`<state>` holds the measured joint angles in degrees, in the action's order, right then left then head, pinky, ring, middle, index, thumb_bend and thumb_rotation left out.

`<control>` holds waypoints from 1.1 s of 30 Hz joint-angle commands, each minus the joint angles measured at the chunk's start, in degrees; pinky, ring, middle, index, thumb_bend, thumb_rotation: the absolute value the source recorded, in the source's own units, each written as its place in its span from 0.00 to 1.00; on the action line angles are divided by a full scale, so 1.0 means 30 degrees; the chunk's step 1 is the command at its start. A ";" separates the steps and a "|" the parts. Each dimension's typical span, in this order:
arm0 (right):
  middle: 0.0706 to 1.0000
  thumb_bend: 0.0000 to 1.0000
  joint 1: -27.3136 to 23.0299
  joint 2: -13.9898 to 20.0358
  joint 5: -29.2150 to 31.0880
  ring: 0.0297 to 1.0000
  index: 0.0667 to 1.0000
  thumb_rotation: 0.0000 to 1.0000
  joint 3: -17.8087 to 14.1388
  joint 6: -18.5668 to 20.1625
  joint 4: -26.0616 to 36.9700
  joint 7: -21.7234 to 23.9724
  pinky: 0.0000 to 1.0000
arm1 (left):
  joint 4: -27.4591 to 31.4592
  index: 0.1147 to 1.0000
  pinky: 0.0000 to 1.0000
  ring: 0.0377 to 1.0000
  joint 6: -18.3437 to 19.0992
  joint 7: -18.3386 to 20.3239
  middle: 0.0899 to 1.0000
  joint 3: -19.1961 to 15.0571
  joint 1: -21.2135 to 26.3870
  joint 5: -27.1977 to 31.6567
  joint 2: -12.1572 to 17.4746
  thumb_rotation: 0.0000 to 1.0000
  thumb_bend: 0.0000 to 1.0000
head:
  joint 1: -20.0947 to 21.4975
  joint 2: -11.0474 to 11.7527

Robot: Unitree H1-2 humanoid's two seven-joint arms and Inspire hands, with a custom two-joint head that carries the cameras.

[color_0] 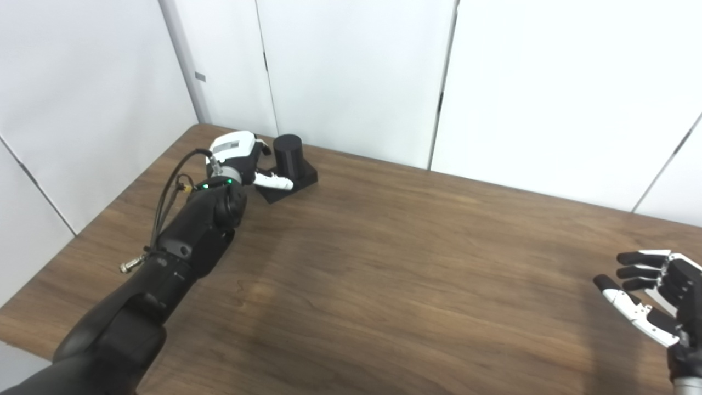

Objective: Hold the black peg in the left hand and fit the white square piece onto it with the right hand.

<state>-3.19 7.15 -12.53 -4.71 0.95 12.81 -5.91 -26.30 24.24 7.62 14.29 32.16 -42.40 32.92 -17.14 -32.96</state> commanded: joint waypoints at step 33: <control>0.54 0.49 -0.0411 0.0086 -0.0067 0.50 0.45 0.11 -0.0260 -0.0987 0.0983 -0.0225 0.43 | -0.0571 0.74 0.92 1.00 -0.0380 -0.0319 0.98 0.0663 0.0595 -0.0333 0.0279 0.50 0.92 | 0.0003 0.0080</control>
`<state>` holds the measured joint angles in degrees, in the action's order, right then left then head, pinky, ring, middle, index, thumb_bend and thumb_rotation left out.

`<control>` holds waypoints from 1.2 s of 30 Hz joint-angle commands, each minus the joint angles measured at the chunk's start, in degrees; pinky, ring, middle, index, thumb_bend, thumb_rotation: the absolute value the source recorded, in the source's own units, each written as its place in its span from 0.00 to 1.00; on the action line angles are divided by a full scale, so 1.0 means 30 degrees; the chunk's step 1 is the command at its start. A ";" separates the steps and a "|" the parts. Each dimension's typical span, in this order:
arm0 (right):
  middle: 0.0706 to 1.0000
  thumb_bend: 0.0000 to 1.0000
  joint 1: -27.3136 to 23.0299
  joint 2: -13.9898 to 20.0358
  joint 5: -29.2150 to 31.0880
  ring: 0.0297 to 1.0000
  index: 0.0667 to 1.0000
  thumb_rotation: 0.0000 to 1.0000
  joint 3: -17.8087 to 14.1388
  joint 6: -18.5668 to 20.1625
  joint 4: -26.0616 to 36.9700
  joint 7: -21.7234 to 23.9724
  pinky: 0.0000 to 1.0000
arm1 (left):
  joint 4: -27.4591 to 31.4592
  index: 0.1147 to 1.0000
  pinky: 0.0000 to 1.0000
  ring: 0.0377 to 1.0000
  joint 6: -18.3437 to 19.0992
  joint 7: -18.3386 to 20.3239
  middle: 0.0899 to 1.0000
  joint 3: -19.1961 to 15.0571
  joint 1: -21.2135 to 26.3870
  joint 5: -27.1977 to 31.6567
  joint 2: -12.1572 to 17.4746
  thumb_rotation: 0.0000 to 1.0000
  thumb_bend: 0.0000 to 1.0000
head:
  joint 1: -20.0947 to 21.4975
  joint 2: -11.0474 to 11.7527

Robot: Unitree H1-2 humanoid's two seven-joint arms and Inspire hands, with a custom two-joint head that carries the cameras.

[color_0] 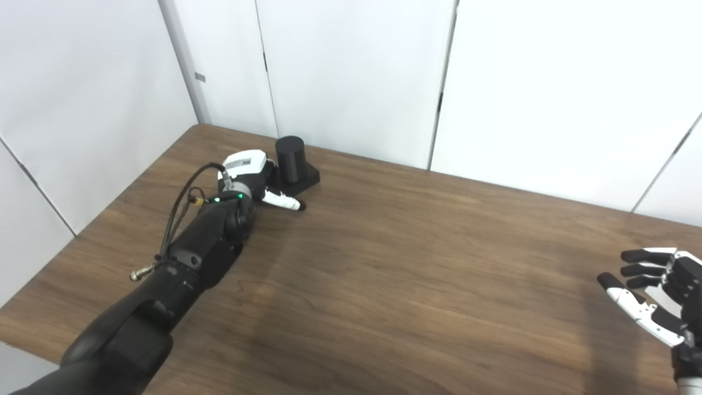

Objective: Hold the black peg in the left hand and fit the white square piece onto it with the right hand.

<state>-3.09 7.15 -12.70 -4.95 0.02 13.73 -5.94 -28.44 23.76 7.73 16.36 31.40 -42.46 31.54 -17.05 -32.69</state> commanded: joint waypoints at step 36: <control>0.47 0.51 -0.0017 -0.0052 0.0297 0.49 0.43 0.00 -0.0372 0.1042 0.2210 0.0196 0.43 | 0.1883 0.42 0.80 0.95 -0.0929 -0.0529 0.88 -0.0766 -0.0677 0.0943 0.0594 0.08 0.52 | 0.0049 -0.0856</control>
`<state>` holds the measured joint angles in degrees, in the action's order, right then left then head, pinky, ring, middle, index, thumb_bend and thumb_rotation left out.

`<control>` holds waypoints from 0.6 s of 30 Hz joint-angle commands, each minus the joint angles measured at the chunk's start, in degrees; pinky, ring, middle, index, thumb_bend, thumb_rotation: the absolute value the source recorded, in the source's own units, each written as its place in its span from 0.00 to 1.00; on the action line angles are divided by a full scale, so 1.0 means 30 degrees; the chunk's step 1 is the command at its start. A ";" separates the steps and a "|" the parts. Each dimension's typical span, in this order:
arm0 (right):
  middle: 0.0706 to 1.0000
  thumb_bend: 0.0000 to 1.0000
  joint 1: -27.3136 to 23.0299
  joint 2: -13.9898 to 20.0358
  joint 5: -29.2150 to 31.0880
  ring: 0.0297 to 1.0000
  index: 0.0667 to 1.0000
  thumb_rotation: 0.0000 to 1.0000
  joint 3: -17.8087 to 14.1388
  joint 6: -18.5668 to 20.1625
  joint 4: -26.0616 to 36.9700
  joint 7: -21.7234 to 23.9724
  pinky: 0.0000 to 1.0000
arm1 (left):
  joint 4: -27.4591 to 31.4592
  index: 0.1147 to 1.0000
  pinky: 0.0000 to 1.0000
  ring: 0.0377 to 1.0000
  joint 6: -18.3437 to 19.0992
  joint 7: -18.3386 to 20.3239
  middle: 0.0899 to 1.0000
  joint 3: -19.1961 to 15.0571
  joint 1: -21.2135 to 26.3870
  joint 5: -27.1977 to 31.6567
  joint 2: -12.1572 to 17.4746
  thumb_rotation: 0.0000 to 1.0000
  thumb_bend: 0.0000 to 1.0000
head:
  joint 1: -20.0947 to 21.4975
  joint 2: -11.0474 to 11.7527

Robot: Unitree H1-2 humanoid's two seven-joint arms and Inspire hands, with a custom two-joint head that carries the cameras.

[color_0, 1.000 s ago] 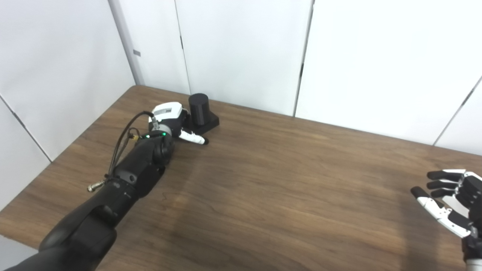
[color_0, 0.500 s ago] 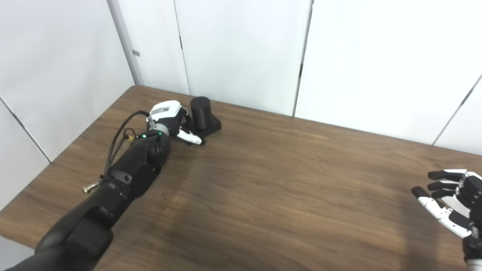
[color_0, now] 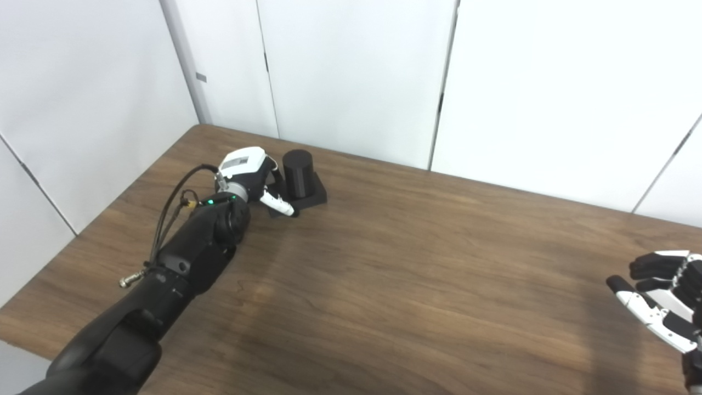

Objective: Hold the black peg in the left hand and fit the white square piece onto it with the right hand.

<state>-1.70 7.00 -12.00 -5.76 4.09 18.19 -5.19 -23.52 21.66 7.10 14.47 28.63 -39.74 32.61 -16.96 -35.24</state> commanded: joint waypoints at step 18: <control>0.47 0.51 -0.0727 0.0046 0.0082 0.49 0.43 0.00 -0.0118 -0.0627 0.0024 -0.0166 0.43 | 0.0799 0.42 0.80 0.94 -0.2412 -0.0751 0.88 -0.0586 -0.0141 0.1166 0.0248 0.06 0.53 | 0.0332 0.0047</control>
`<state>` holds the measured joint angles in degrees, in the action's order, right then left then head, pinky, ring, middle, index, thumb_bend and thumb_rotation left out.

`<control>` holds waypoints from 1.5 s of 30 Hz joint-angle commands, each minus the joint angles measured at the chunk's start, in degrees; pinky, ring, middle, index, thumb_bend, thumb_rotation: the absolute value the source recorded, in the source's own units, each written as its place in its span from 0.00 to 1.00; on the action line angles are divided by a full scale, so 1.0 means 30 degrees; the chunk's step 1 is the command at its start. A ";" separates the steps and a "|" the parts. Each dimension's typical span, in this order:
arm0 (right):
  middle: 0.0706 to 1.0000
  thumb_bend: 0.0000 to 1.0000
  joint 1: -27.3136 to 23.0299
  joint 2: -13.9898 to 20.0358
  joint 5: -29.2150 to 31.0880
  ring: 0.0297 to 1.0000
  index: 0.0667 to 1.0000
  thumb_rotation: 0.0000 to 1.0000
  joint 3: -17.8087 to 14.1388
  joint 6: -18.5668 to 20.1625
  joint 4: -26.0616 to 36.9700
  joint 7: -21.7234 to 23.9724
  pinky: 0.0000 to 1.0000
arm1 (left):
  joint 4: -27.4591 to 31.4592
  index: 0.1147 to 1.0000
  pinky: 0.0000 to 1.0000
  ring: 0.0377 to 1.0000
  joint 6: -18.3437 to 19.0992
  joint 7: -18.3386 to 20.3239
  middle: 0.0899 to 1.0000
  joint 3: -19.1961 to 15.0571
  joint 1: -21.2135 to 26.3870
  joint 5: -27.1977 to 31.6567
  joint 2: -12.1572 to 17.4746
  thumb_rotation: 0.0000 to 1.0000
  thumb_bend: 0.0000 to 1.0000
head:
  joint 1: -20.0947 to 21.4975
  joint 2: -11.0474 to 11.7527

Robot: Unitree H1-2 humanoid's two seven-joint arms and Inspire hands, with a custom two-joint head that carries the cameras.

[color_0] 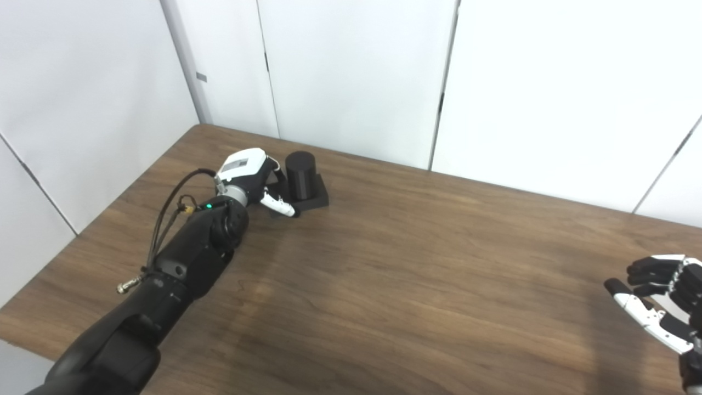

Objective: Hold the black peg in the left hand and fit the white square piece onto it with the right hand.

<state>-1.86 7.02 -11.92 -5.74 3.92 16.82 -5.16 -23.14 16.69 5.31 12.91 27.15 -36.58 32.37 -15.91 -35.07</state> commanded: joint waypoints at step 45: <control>0.47 0.52 -0.0952 0.0198 -0.1156 0.48 0.43 0.00 0.0149 -0.3924 -0.2047 -0.0744 0.41 | 0.7744 0.42 0.81 0.97 -0.7718 0.3270 0.89 0.1481 -0.2129 0.0044 -0.0481 0.07 0.52 | 0.3271 -0.0736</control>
<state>-2.76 7.10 -14.94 -5.26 -5.04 9.97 -6.47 -1.96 -5.63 15.01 18.14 18.89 -37.50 30.47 -6.06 -37.27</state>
